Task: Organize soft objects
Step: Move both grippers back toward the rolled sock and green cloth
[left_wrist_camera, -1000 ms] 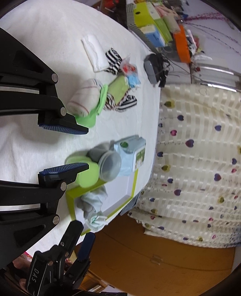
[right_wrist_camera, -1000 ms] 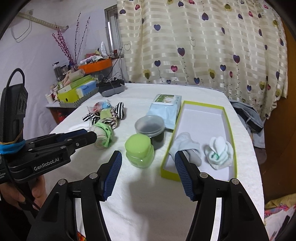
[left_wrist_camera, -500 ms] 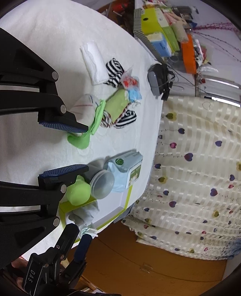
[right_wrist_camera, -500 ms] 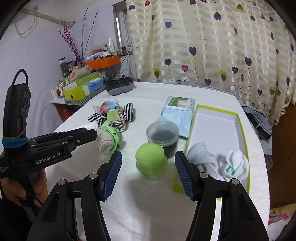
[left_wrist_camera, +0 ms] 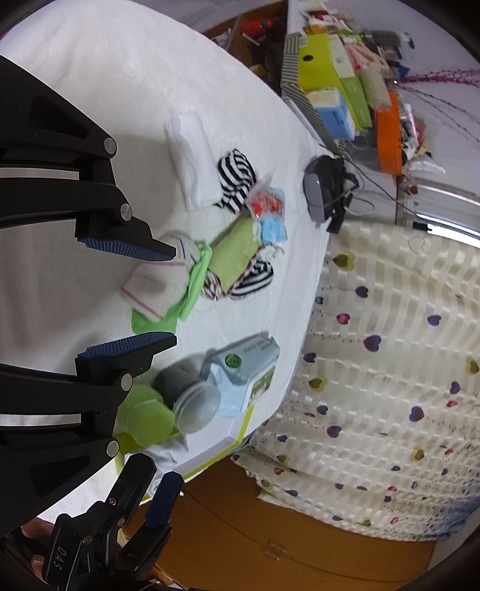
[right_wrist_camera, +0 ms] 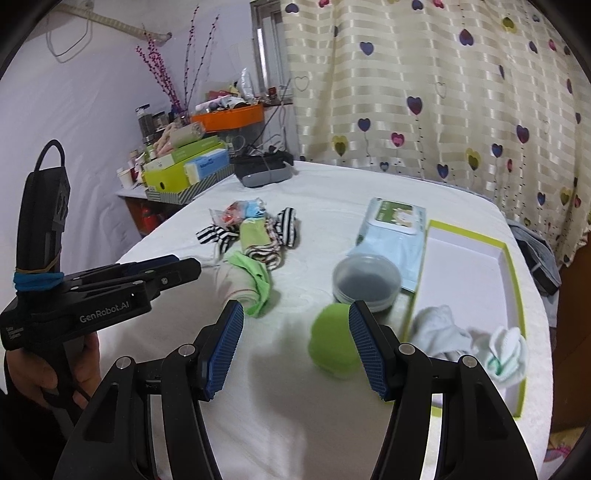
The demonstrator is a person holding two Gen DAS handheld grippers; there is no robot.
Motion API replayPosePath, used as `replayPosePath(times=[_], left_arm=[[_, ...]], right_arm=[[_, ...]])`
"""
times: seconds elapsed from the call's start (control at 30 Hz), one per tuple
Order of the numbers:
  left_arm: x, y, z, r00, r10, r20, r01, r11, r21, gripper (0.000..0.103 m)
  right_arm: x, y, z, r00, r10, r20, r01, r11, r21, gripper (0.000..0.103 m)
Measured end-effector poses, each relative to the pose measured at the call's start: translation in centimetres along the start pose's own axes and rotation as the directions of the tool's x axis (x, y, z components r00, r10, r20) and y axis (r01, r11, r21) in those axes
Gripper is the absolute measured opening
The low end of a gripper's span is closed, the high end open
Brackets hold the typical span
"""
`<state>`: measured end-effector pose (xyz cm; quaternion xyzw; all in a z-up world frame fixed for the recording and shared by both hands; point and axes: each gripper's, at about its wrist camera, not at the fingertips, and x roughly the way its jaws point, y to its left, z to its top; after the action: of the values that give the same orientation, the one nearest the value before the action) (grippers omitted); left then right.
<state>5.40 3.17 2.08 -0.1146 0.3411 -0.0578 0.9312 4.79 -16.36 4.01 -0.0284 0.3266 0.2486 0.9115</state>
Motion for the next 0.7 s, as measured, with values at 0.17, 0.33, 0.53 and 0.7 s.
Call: replayPosePath(times=[0.17, 0.33, 0.53, 0.7], left_arm=[[0.8, 1.8, 0.0, 1.000, 0.017, -0.013, -0.018, 0.999, -0.031, 0.039], [1.4, 3.6, 0.3, 0.999, 0.037, -0.019, -0.038, 0.998, -0.057, 0.039], [1.9, 5.8, 0.6, 0.998, 0.063, -0.026, -0.065, 0.995, -0.080, 0.039], [2.0, 7.7, 0.7, 0.994, 0.104, -0.030, -0.106, 0.989, -0.099, 0.039]], right_arm=[[1.5, 0.8, 0.4, 1.000, 0.014, -0.020, -0.015, 1.000, -0.014, 0.060], [3.2, 1.7, 0.9, 0.998, 0.039, -0.039, -0.040, 0.999, -0.028, 0.060], [5.2, 3.4, 1.5, 0.994, 0.094, -0.059, -0.097, 0.993, -0.065, 0.060], [7.6, 5.3, 1.8, 0.985, 0.141, -0.097, -0.150, 0.983, -0.102, 0.060]])
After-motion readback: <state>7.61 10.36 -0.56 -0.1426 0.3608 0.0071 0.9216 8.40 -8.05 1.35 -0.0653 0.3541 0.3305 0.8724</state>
